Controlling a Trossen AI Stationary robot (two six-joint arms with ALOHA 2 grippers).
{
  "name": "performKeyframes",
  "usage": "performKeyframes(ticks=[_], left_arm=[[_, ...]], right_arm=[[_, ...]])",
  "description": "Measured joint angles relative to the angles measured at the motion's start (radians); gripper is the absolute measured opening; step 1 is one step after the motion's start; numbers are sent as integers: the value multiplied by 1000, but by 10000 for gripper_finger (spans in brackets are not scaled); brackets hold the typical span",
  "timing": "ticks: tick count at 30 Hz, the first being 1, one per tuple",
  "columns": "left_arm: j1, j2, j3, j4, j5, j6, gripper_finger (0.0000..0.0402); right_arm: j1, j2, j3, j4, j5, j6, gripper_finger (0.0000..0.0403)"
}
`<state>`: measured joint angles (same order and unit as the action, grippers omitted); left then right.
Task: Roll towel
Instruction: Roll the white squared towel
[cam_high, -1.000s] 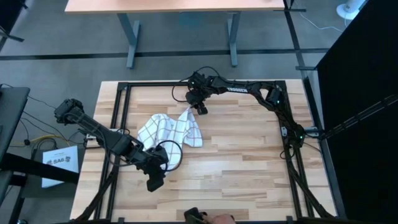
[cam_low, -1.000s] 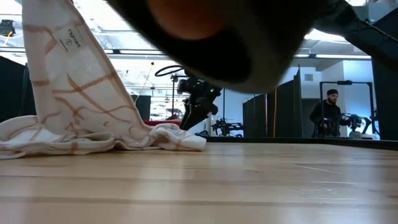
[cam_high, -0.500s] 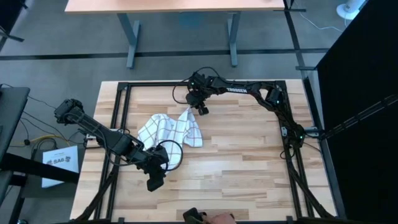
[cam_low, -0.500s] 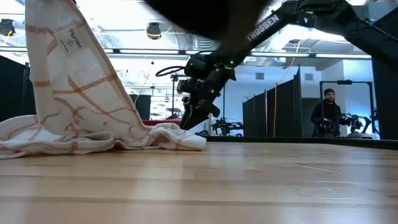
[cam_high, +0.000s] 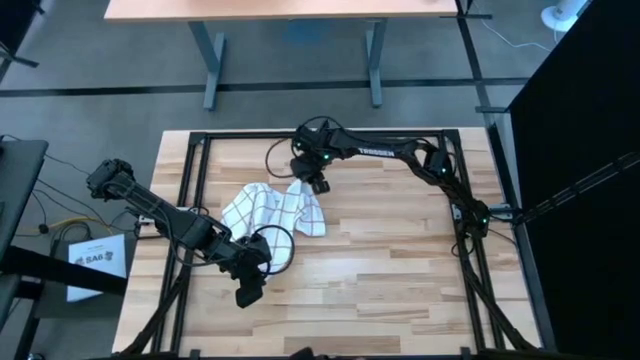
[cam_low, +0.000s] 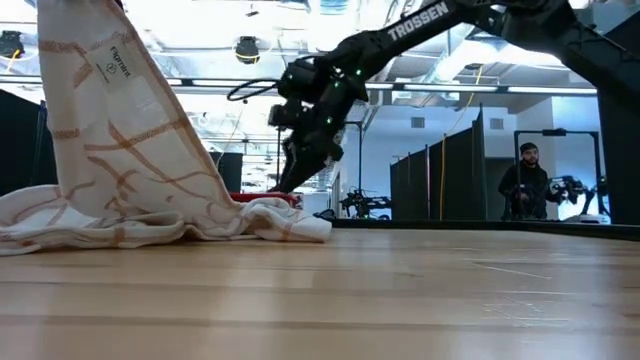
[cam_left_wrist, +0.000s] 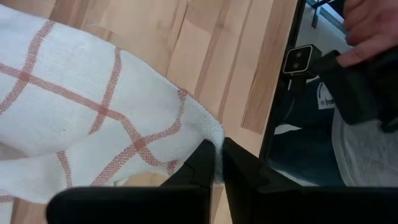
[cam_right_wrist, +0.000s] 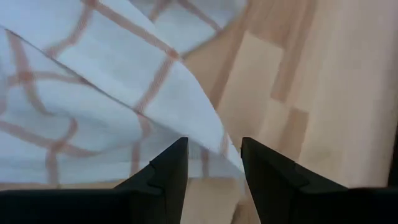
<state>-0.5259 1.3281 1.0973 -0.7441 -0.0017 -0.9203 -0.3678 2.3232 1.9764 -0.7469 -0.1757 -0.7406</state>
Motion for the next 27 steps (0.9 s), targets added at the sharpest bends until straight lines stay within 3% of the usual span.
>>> performKeyframes(ticks=[3, 18, 27], left_arm=[[0, 0, 0, 4, 1, 0, 9], [8, 0, 0, 1, 0, 23, 9], [11, 0, 0, 1, 0, 34, 9]], right_arm=[[-6, 29, -1, -9, 52, -2, 138], [-15, 38, 12, 23, 112, -86, 138], [-19, 50, 14, 68, 106, -118, 104]])
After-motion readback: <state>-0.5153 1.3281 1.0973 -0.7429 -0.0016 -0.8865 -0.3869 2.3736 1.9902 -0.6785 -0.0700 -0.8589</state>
